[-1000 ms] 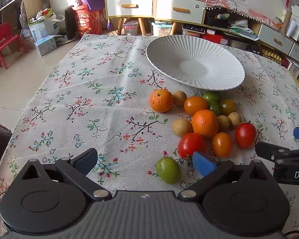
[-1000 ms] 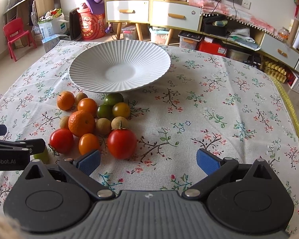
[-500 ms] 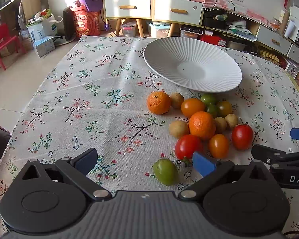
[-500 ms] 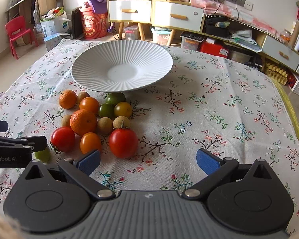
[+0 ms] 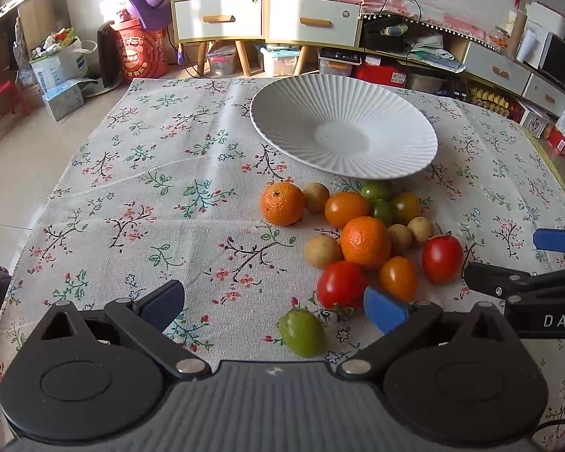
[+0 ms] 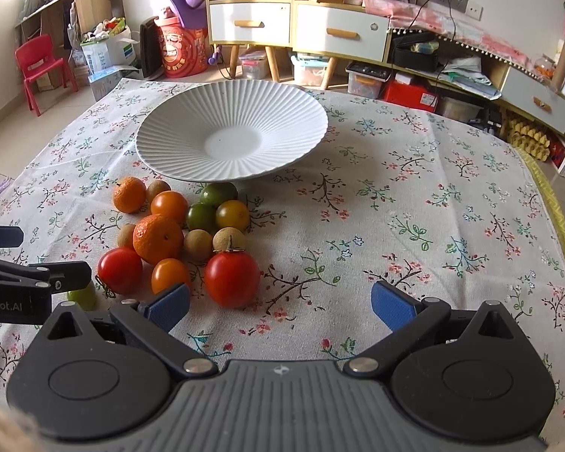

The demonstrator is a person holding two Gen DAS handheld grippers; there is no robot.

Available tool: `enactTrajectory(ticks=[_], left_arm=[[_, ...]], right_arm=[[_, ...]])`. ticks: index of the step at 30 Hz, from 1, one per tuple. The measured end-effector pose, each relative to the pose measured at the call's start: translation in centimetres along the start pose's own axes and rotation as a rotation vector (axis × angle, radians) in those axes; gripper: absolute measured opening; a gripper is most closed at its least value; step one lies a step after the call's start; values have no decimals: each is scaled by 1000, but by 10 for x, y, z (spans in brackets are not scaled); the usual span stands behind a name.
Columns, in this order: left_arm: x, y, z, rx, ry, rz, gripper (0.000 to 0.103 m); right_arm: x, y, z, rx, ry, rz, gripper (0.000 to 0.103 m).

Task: Organize fruits
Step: 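Move both tools toward the red tomatoes in the fruit cluster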

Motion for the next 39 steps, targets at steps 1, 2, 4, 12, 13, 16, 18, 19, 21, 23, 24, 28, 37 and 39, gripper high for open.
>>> enactTrajectory(ticks=[1, 2, 4, 12, 13, 16, 18, 19, 21, 23, 24, 28, 37, 39], left_arm=[[1, -1, -1, -2, -3, 4, 100], [1, -1, -1, -4, -3, 6, 100], [0, -2, -1, -5, -4, 12, 100], [1, -2, -1, -5, -17, 23, 100], [2, -2, -1, -6, -24, 25, 100], [5, -3, -2, -11, -39, 31, 100], [6, -4, -2, -19, -47, 33, 100], [6, -5, -3, -24, -51, 35, 100], [6, -7, -3, -33, -53, 43, 100], [5, -8, -2, -38, -54, 54, 100], [5, -9, -2, -40, -54, 58, 100], [-1, -12, 0, -88, -68, 83, 100], [-20, -20, 9, -169, -74, 141, 81], [-24, -21, 11, -170, -67, 160, 75]], right_arm=[[1, 0, 0, -1, -1, -1, 103], [1, 0, -1, -1, -3, -2, 103], [2, 0, -1, 1, -4, -4, 103], [3, 1, -2, 8, -8, -6, 103], [3, 1, -2, 7, -7, -5, 103], [3, 1, -1, 9, -6, -6, 103], [3, 1, -1, 11, -8, -6, 103], [4, 1, -1, 11, -9, -6, 103], [5, 1, -2, 8, -12, -7, 103], [5, 0, -2, 6, -16, -6, 103], [5, 0, -2, 5, -16, -7, 103], [3, 1, -1, 12, -15, -7, 103], [-23, 3, 18, 61, 26, -24, 103], [-28, 4, 21, 62, 34, -27, 103]])
Point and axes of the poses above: each gripper's, at about its wrist camera, not at the fingertips, and x roughly against the way its jaws point, y to its left, z to its underside, the point moved 6 cm from there along -x, roughly the way its jaws point, and after that the axes turned 3 degrees about z, right-handed, at the moved point
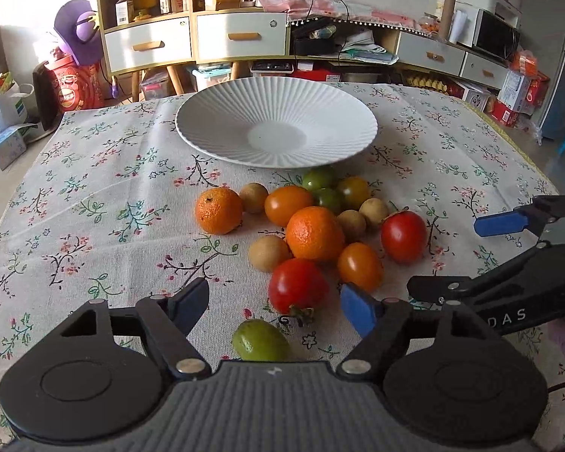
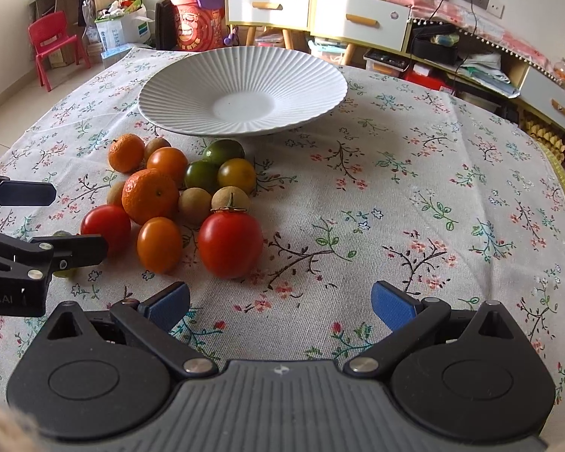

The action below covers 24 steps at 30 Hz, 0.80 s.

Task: Organize fruits
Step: 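Close the left tool on a red tomato while the right tool grasps another red tomato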

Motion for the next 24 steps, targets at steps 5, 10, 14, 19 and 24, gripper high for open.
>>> enactTrajectory(ticks=[5, 10, 14, 19, 24], left_arm=[[-7, 3, 3, 45, 6, 48, 56], [-9, 3, 4, 61, 3, 83, 46], [-10, 3, 4, 67, -1, 96, 37], [-10, 5, 4, 75, 2, 92, 35], [-8, 9, 4, 97, 6, 91, 35]], right_arm=[[-7, 1, 2, -6, -9, -15, 103], [-10, 3, 1, -1, -50, -24, 103], [-11, 3, 0, 1, -74, -27, 103], [-12, 2, -2, 6, -90, -22, 103], [-11, 5, -5, 16, -98, -44, 97]])
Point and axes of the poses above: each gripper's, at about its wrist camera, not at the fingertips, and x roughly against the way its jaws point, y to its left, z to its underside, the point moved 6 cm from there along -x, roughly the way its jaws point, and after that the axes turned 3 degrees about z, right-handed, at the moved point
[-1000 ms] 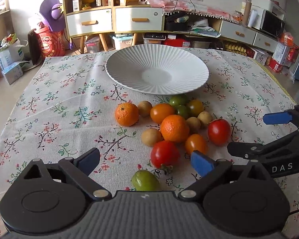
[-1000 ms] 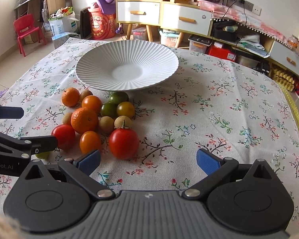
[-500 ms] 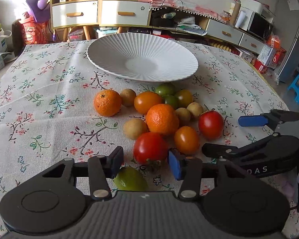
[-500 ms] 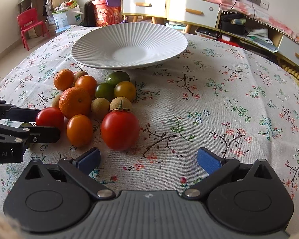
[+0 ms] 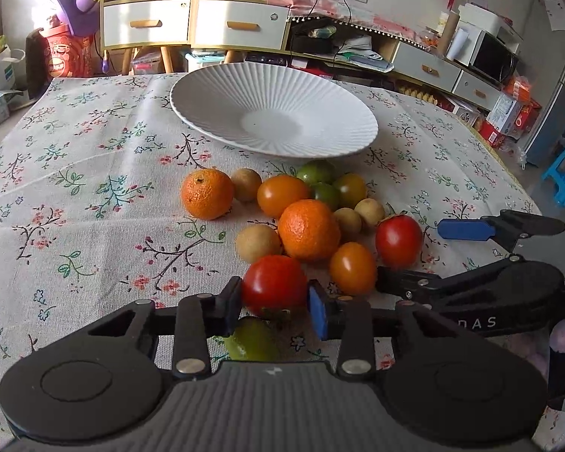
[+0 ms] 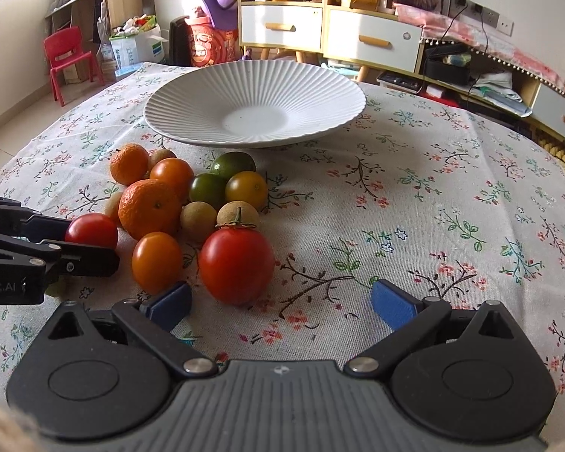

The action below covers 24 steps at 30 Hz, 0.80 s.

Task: Organize fruits
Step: 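Close the left tool on a red tomato while the right tool grasps another red tomato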

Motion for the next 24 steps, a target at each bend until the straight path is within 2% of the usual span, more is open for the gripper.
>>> enactTrajectory(ticks=[4, 12, 14, 24], left_arm=[[2, 3, -1, 17, 0, -2, 35], [7, 0, -3, 3, -16, 0, 35], [8, -1, -5, 3, -22, 0, 35], [21, -1, -15, 9, -67, 1, 35]], right_arm=[[5, 4, -4, 5, -16, -29, 81], [9, 7, -9, -12, -25, -77, 41], [10, 7, -10, -16, -24, -93, 36], [21, 10, -15, -12, -20, -103, 35]])
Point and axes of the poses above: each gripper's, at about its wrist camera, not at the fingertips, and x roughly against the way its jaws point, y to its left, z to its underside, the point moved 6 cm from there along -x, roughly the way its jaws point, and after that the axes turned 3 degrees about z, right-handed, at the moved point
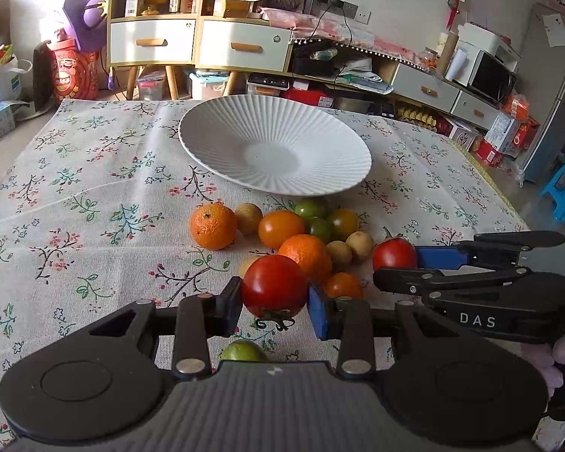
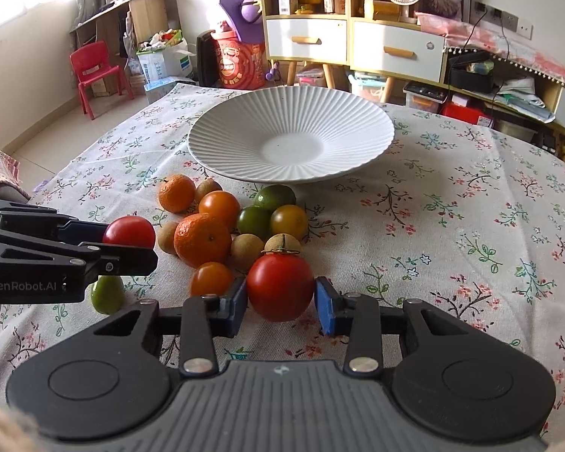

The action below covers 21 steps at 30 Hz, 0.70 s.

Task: Organize fruits
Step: 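Close the left tool on a red tomato while the right tool grasps another red tomato, then carry both held red tomatoes over the white ribbed plate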

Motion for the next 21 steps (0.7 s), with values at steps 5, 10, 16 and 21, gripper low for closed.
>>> enactTrajectory(ticks=[5, 10, 16, 21], left_arm=[[5, -4, -7, -5, -22, 15, 35], [6, -3, -21, 9, -64, 27, 35], [0, 0, -39, 34, -91, 39, 35], [-16, -3, -64, 12, -125, 65, 35]], right_arm=[[7, -2, -11, -23, -24, -15, 35], [12, -8, -27, -35, -59, -15, 35], [5, -22, -49, -86, -83, -44, 35], [-14, -30, -68, -102, -81, -80, 35]])
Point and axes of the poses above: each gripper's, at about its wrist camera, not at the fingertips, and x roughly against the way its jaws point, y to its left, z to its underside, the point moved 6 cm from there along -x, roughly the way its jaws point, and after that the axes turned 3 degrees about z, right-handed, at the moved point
